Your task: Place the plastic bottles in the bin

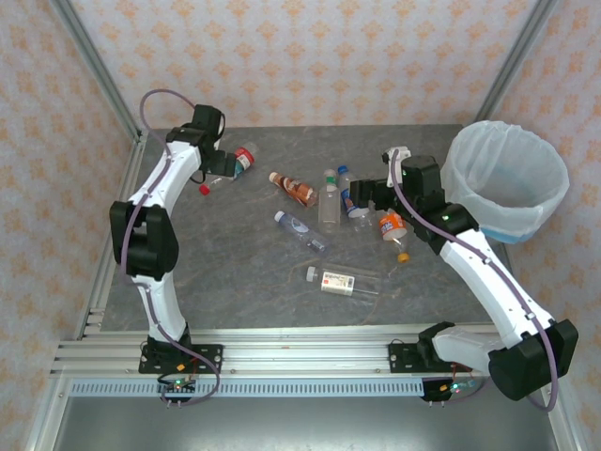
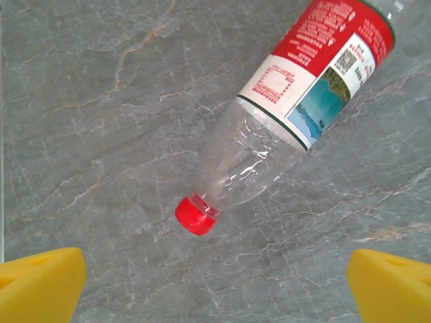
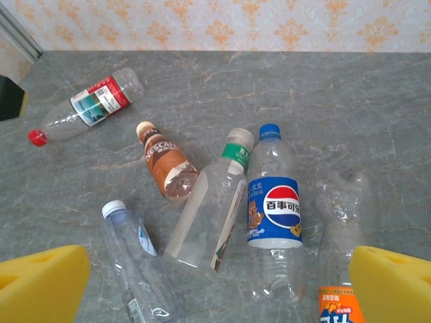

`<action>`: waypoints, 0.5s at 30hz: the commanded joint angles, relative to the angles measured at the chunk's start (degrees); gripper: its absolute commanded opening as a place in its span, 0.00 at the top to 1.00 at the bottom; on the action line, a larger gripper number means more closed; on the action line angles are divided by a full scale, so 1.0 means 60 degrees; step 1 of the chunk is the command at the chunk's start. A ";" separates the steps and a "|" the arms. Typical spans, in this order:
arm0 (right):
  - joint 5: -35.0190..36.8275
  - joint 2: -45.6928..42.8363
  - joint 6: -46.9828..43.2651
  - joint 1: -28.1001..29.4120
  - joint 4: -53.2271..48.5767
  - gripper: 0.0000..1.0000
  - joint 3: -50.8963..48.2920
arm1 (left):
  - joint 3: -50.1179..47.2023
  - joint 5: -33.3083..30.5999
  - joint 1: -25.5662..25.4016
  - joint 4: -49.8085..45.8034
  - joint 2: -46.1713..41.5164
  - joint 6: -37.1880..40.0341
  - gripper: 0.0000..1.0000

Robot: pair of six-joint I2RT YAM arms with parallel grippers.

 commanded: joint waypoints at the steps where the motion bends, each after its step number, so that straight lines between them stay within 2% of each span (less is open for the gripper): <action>1: 0.0426 -0.0294 0.0096 0.0050 0.0446 0.01 0.0017 | 0.0505 0.0265 0.0225 -0.1166 0.0674 0.1575 0.00; 4: 0.0565 -0.0469 0.0068 0.0040 0.0509 0.01 -0.0165 | 0.0689 0.1147 0.0427 -0.1456 0.1138 0.2434 0.00; 10: 0.0874 -0.0840 -0.0048 0.0043 0.0404 0.01 -0.0474 | 0.0604 0.1010 0.0811 -0.0931 0.1507 0.2966 0.00; 15: 0.0982 -0.0994 -0.0064 0.0045 0.0373 0.01 -0.0647 | 0.0581 0.1534 0.1056 -0.0595 0.1878 0.3491 0.00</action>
